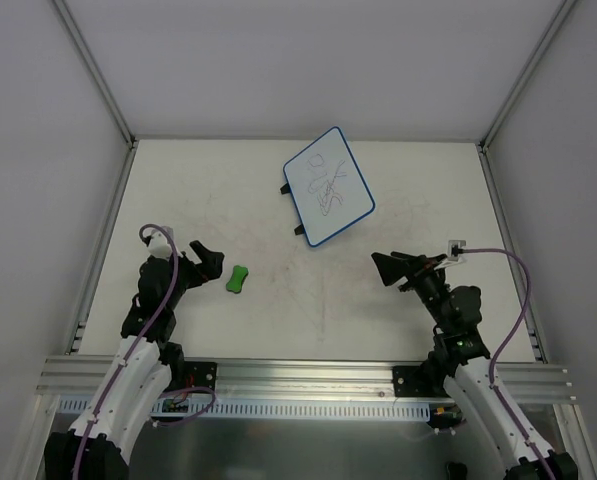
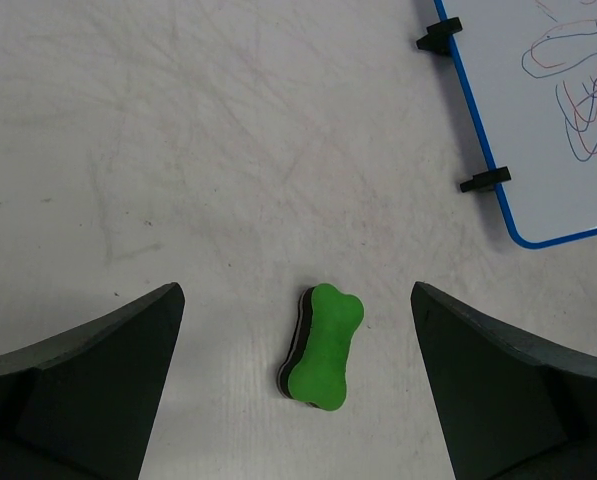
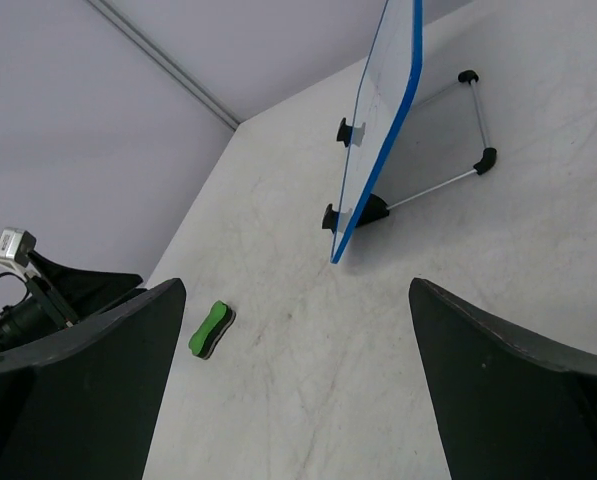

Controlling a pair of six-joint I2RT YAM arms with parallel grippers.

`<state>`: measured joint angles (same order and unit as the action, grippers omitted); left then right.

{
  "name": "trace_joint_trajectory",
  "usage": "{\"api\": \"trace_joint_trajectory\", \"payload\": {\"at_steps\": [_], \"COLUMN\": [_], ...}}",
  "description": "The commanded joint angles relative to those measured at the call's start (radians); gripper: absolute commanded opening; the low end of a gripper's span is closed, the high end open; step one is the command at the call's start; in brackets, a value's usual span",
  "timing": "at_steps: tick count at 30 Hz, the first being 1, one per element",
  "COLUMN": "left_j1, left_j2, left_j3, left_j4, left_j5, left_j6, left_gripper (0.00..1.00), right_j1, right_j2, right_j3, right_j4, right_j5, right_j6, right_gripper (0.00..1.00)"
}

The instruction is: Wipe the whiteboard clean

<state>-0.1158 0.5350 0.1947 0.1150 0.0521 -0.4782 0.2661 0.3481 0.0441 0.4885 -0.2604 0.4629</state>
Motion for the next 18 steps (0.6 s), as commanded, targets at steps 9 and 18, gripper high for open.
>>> {"api": "trace_joint_trajectory", "payload": {"at_steps": [9, 18], "left_j1": [-0.083, -0.199], "left_j2": [0.12, 0.102], "left_j3": [0.158, 0.319], "left_j4": [-0.11, -0.297], "left_j5": [-0.044, -0.169], "left_j6": [0.01, -0.036], "left_gripper": [0.99, 0.99], "right_j1": [0.073, 0.137], "right_j2": [0.51, 1.029], "right_j3": [-0.096, 0.039], "right_j4": [0.575, 1.044], "right_j5": [0.161, 0.173], "right_j6": [0.059, 0.114], "right_gripper": [0.99, 0.96]}}
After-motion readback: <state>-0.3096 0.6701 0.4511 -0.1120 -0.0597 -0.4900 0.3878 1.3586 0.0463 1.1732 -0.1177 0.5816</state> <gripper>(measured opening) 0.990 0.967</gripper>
